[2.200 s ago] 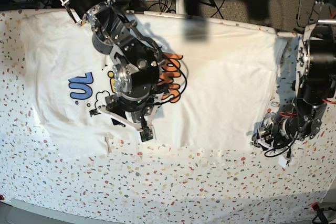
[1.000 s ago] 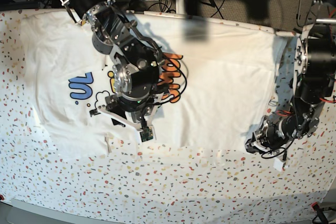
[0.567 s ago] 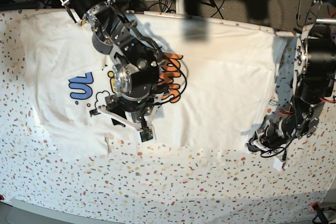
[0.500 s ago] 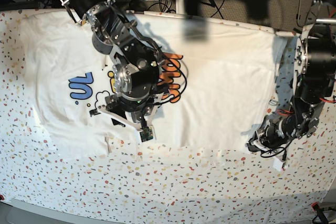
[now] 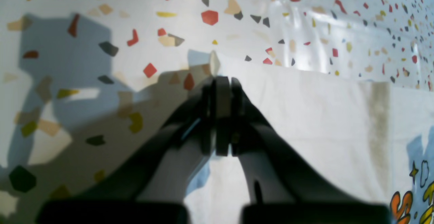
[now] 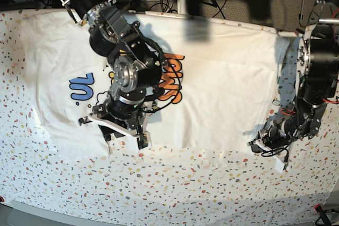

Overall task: Fold the T-shirt properly
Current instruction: 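Move the right gripper to the shirt's side edge beside the print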

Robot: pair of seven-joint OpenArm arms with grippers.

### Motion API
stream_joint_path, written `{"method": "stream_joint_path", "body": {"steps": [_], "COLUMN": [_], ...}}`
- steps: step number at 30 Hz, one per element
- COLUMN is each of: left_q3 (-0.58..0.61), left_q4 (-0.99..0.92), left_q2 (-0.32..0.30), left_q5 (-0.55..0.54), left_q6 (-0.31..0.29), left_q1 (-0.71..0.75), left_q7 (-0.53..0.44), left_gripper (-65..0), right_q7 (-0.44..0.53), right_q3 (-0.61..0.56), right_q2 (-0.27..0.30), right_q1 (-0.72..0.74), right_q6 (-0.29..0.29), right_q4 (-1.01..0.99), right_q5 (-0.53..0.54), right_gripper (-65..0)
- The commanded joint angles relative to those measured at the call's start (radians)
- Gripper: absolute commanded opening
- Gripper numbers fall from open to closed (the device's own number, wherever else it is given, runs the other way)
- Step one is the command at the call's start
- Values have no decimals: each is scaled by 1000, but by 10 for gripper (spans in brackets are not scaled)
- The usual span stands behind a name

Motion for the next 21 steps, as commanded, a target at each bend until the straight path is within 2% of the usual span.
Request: {"method": "stream_joint_path", "body": {"steps": [1, 5, 9, 12, 15, 17, 19, 21], "left_q3": [-2, -2, -2, -2, -2, -2, -2, -2], "left_q4": [13, 13, 13, 13, 13, 13, 13, 13], "left_q2": [-9, -9, -9, -9, -9, -9, -9, -9], "left_q5": [-8, -8, -8, -8, -9, -8, -8, -9], "left_q6": [-11, -11, -11, -11, -11, -11, -11, -11], "left_q1": [-36, -36, -37, -37, -36, -36, -36, -37], "left_q7": [-23, -22, -23, -23, -22, -23, -23, -23], "left_gripper": [-650, -650, -650, -650, -650, -650, -650, -650], "right_q7": [34, 126, 172, 170, 172, 175, 176, 176], "right_q3": [7, 101, 309, 497, 646, 709, 753, 789], "right_q2": [1, 11, 11, 14, 40, 71, 100, 127], "right_q1": [27, 37, 69, 96, 102, 103, 112, 131], "right_q6": [-5, 10, 76, 162, 263, 322, 385, 444], "right_q4": [20, 20, 20, 18, -11, -63, -138, -219], "right_q5": [13, 194, 438, 604, 744, 788, 788, 772], "right_gripper": [-446, -468, -492, -489, -485, -485, -484, -454]}}
